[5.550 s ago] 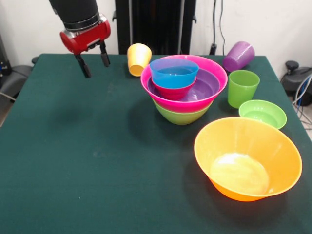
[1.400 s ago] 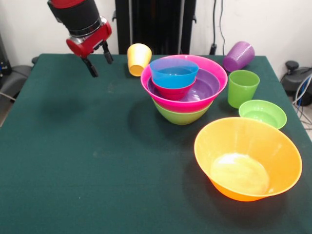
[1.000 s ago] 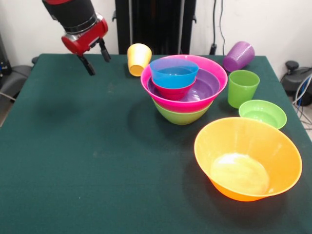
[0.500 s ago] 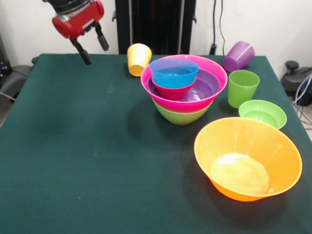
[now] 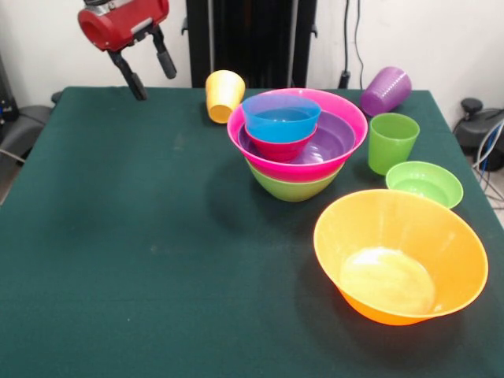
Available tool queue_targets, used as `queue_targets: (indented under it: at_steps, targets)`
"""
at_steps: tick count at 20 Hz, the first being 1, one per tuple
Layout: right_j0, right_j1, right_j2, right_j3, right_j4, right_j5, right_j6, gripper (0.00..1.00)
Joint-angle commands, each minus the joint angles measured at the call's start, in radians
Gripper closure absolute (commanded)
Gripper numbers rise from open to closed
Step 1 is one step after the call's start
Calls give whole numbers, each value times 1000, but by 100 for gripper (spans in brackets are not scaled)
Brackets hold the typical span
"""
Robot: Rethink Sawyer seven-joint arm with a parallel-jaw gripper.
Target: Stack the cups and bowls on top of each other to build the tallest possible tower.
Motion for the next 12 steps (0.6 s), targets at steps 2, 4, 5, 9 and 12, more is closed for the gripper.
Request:
queue_targets:
  at_steps: [2,4,5,9,12]
  targets:
    - [26,76,16,3,-80,-163,-3,0]
    - [59,76,-13,-9,-86,-209,51,0]
    - [70,69,-15,-9,-72,-220,74,0]
    - [89,63,-14,-20,-18,-249,112,0]
    - [89,80,7,-24,25,-298,134,0]
